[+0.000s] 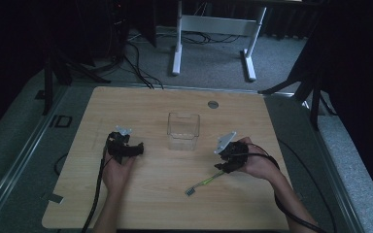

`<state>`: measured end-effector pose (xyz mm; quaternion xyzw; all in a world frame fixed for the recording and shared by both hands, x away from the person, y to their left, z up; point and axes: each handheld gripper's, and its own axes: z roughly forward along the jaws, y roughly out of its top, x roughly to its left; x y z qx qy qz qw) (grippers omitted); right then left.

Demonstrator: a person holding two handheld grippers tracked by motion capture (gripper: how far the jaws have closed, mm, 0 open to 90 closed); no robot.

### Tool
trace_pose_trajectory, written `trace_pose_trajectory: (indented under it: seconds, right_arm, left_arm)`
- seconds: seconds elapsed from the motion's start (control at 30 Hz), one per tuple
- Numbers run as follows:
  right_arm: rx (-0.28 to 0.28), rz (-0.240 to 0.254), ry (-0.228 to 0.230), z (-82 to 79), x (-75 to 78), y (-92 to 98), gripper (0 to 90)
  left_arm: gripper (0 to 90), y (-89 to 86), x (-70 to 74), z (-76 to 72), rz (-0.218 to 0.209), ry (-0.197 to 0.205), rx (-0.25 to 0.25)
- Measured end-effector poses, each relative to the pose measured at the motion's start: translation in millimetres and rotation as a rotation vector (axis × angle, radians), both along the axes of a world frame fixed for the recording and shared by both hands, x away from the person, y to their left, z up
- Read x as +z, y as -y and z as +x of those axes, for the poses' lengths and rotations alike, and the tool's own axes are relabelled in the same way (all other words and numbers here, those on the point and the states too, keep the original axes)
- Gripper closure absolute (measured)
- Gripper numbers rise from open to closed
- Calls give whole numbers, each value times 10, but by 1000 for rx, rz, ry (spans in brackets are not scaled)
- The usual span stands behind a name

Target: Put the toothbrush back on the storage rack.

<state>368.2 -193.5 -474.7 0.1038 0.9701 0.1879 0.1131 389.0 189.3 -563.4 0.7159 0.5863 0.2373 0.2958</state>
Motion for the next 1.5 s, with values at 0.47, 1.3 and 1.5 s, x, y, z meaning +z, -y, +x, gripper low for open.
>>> trace_pose_trajectory:
  seconds: [0.47, 1.3, 1.5]
  right_arm:
    - [44, -34, -7, -25, -33, -74, 476]
    - [146, -103, -3, -74, -84, -228, 501]
    - [186, -113, -2, -103, -87, -263, 513]
  left_arm:
    - [118, 0, 0, 0, 0, 0, 0]
    - [119, 0, -1, -1, -1, 1, 0]
    - [119, 0, 0, -1, -1, 0, 0]
